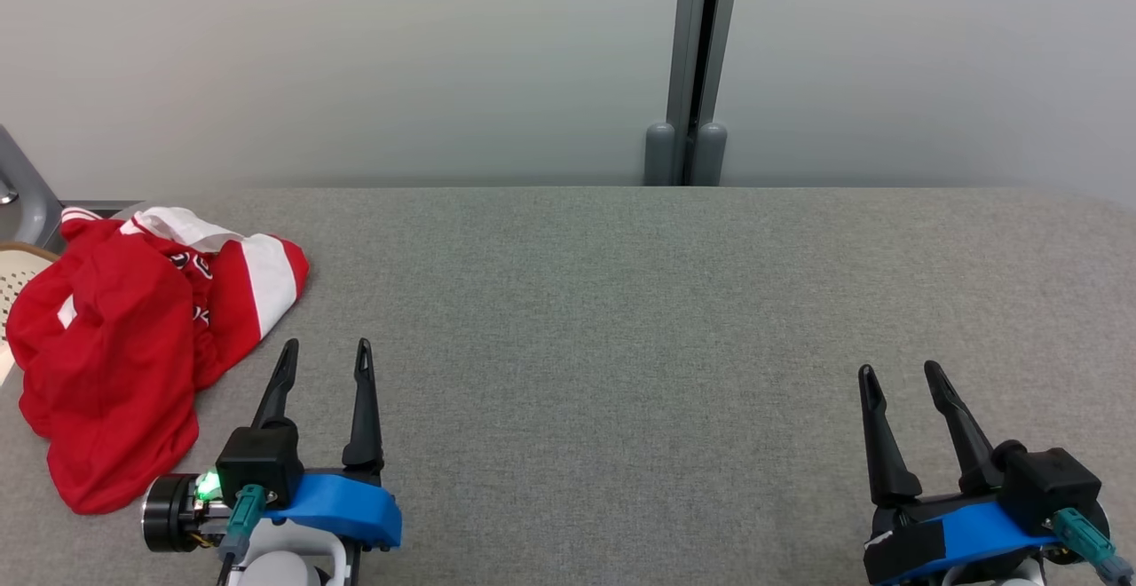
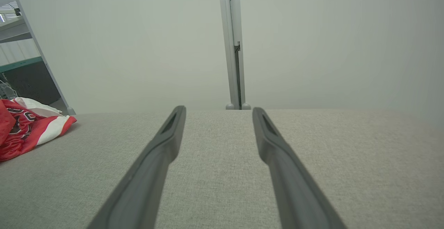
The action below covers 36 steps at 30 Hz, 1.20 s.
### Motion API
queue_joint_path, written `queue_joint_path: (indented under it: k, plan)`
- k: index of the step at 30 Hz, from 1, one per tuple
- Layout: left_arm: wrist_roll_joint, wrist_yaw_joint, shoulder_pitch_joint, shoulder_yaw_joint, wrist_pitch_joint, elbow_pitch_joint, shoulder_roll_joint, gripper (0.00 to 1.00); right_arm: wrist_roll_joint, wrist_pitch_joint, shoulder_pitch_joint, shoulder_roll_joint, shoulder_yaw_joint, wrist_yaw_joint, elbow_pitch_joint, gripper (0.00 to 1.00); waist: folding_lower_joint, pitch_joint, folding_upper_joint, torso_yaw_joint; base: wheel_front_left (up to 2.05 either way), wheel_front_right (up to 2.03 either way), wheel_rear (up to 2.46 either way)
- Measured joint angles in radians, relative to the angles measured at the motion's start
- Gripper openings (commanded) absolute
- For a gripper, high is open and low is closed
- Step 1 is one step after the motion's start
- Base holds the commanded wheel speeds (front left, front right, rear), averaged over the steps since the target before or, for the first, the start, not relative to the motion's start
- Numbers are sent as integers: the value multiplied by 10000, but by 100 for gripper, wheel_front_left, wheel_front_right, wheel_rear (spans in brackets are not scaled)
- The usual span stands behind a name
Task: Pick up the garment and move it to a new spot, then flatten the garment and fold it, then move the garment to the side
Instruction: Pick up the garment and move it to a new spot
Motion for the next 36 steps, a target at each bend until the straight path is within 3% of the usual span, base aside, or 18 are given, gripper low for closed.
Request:
queue_joint_path:
  k: [14, 36]
  plan:
    - [-75, 6, -31, 17, -2, 63, 46, 100, 12, 0, 12, 15, 92, 2, 17, 100, 0, 17, 0, 441, 0, 0, 0]
    - [-209, 171, -54, 341, -2, 128, 320, 100, 176, -2, 63, 31, 253, 2, 134, 100, 0, 1, 0, 2543, 0, 0, 0]
